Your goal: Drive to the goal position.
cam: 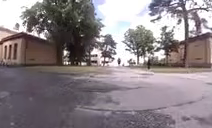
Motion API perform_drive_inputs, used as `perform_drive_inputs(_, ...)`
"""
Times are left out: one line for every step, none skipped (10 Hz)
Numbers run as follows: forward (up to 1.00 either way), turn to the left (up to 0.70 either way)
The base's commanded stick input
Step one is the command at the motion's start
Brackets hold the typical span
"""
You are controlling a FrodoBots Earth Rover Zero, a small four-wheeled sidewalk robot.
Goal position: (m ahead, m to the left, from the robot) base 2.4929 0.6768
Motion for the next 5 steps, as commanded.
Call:
perform_drive_inputs(0.70,-0.28)
perform_drive_inputs(0.70,-0.28)
perform_drive_inputs(0.70,-0.28)
perform_drive_inputs(0.70,-0.28)
perform_drive_inputs(0.70,-0.28)
